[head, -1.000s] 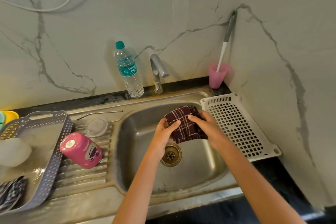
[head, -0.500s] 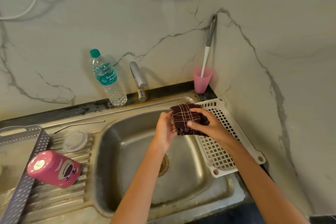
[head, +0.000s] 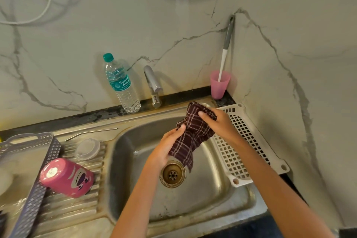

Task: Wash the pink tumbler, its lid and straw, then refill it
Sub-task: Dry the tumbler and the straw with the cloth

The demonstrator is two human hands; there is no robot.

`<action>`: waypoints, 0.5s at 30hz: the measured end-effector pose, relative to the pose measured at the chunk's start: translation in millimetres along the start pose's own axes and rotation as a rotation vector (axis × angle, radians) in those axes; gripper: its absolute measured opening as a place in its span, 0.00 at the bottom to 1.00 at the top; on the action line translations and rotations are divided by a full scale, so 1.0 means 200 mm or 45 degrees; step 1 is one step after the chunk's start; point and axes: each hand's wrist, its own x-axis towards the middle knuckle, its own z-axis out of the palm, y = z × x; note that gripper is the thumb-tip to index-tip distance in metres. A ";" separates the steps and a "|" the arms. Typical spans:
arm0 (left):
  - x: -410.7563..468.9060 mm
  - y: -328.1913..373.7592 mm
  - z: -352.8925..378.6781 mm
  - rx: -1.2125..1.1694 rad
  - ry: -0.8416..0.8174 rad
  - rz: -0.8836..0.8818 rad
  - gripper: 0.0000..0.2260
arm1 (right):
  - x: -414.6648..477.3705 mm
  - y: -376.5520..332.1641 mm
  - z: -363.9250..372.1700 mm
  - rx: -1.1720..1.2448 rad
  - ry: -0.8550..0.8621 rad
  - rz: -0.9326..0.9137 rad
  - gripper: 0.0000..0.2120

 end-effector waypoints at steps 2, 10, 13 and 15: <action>-0.05 0.03 -0.03 0.022 -0.076 -0.051 0.19 | 0.05 -0.01 -0.02 0.026 0.057 0.056 0.15; -0.10 0.11 -0.03 0.017 0.016 0.115 0.14 | 0.13 0.02 0.00 0.812 -0.095 0.600 0.27; -0.09 0.12 -0.03 -0.090 0.088 0.189 0.13 | 0.02 0.06 0.05 1.081 -0.119 0.761 0.28; -0.08 0.13 -0.02 -0.116 0.099 0.207 0.13 | -0.04 0.10 0.11 1.083 -0.232 0.848 0.36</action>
